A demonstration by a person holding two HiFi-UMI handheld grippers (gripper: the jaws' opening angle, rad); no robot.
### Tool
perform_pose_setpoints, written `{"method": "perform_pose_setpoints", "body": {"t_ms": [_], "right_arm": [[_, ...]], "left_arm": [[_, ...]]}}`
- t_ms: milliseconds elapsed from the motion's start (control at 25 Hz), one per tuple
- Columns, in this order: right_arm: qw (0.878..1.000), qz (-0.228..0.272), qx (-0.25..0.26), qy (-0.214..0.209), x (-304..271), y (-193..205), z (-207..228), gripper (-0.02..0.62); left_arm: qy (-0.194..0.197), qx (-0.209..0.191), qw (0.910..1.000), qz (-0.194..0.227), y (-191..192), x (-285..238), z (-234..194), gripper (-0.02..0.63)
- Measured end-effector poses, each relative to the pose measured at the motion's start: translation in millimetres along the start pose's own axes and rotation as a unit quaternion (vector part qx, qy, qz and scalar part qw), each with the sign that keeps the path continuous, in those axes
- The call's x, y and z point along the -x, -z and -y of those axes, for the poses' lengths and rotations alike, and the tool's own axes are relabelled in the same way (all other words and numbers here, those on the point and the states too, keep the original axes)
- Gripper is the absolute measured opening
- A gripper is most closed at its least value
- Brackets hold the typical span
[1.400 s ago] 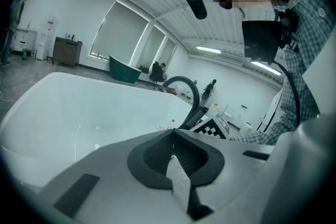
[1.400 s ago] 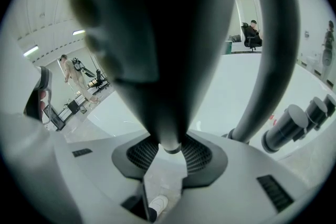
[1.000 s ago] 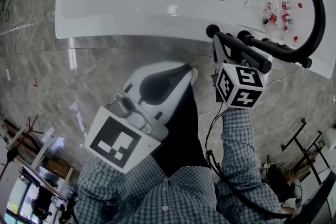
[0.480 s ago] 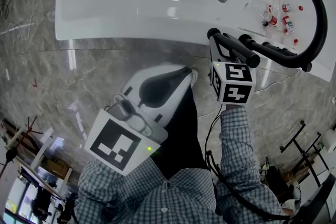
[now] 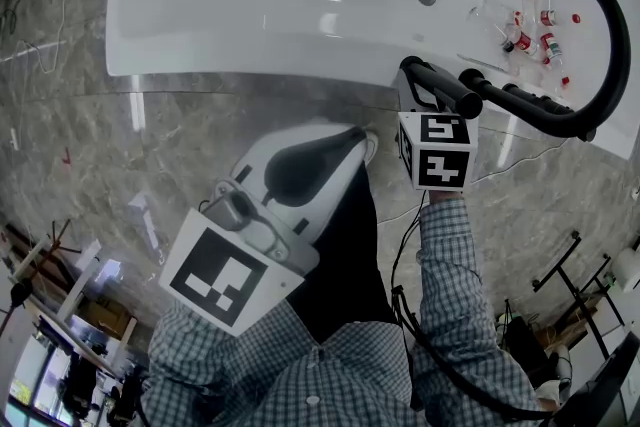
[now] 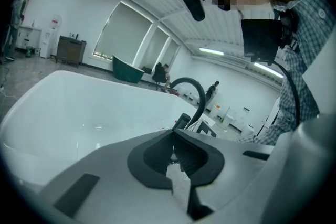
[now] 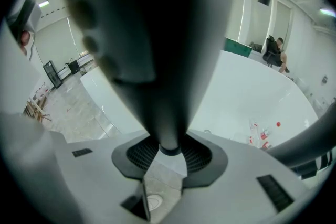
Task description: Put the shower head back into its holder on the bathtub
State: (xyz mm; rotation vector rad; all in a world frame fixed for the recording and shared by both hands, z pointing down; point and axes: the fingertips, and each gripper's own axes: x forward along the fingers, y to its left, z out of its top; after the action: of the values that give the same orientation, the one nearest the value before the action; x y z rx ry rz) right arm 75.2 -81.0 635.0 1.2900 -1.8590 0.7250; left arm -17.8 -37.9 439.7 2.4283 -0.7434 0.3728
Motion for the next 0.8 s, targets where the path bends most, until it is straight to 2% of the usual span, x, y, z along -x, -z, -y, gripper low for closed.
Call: {"method": "perform_pose_setpoints", "body": {"t_ms": [240, 480, 800], "right_arm": [[1.0, -0.002, 0.019, 0.0, -2, -5, -2, 0.135], [1.0, 0.015, 0.009, 0.003, -1, -4, 1, 0.135], [0.999, 0.047, -0.014, -0.019, 0, -4, 0, 0.147]], "left_arm": [[-0.004, 0.002, 1.0, -0.005, 3, -1, -6, 0.009], [-0.011, 0.002, 0.9999, -0.003, 2, -1, -10, 0.009], [-0.015, -0.004, 0.9998, -0.011, 6, -4, -13, 0.009]]}}
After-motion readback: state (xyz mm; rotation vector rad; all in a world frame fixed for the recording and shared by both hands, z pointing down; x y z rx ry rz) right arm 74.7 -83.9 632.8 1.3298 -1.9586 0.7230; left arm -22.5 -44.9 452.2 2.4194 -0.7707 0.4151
